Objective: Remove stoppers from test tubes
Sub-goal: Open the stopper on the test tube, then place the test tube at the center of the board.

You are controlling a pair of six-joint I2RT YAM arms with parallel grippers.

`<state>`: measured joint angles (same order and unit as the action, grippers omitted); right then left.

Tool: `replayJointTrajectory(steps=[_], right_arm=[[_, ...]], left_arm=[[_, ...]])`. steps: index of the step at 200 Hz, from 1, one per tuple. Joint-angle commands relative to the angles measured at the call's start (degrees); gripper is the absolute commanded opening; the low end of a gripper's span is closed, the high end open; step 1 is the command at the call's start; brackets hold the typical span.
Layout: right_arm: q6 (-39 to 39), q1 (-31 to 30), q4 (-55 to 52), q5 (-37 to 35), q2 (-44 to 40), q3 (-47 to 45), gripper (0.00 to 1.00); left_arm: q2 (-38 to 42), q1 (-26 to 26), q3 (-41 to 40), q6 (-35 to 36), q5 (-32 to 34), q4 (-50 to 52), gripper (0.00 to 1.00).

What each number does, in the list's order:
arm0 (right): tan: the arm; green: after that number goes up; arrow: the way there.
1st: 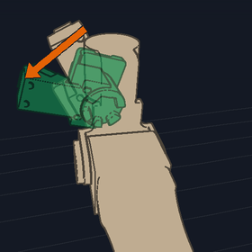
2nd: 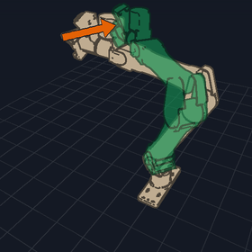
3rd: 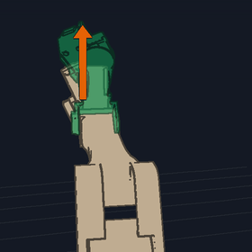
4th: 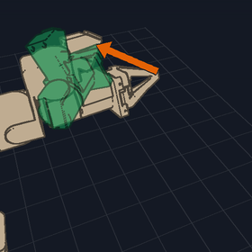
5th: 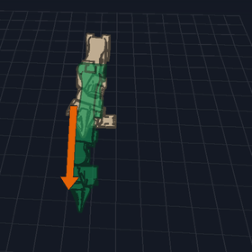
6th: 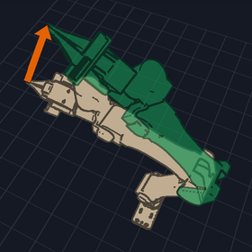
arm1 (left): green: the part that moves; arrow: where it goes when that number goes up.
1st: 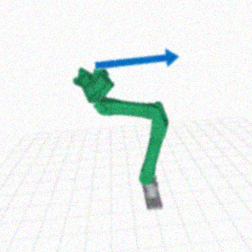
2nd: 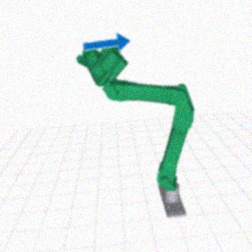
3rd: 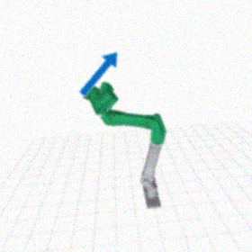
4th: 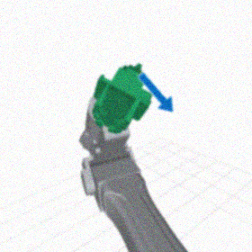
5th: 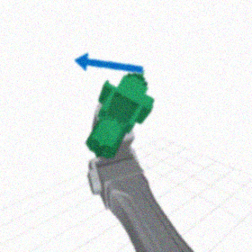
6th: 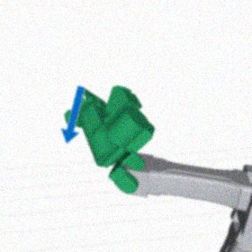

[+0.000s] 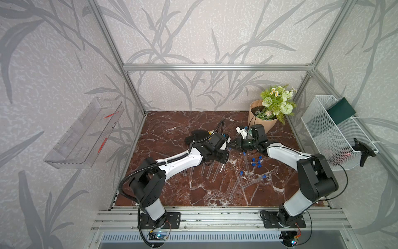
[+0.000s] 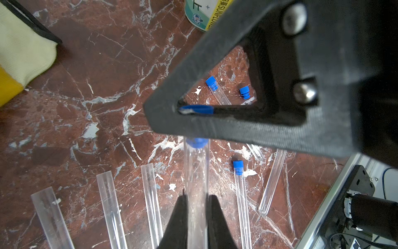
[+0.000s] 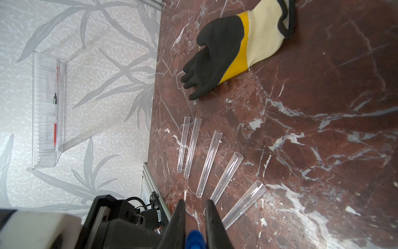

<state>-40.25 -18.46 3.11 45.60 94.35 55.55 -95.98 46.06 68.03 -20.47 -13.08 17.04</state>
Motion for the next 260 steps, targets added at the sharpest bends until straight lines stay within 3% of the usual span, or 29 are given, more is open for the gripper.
replayJointTrajectory(steps=[1, 190, 260], right_arm=[[0.79, 2.01, 3.48, -2.38, -1.96, 2.54, 0.01], [-1.99, 3.68, 4.72, -3.00, -2.39, 4.51, 0.00], [3.28, 6.69, -7.80, -7.36, -5.39, 1.98, 0.00]], left_arm=[[-0.34, 0.53, -0.75, 0.07, -0.64, 6.68, 0.14], [-0.39, 0.50, -1.36, 0.08, -0.33, 7.48, 0.14], [-2.13, 0.56, -0.05, -0.71, -0.02, 7.81, 0.14]])
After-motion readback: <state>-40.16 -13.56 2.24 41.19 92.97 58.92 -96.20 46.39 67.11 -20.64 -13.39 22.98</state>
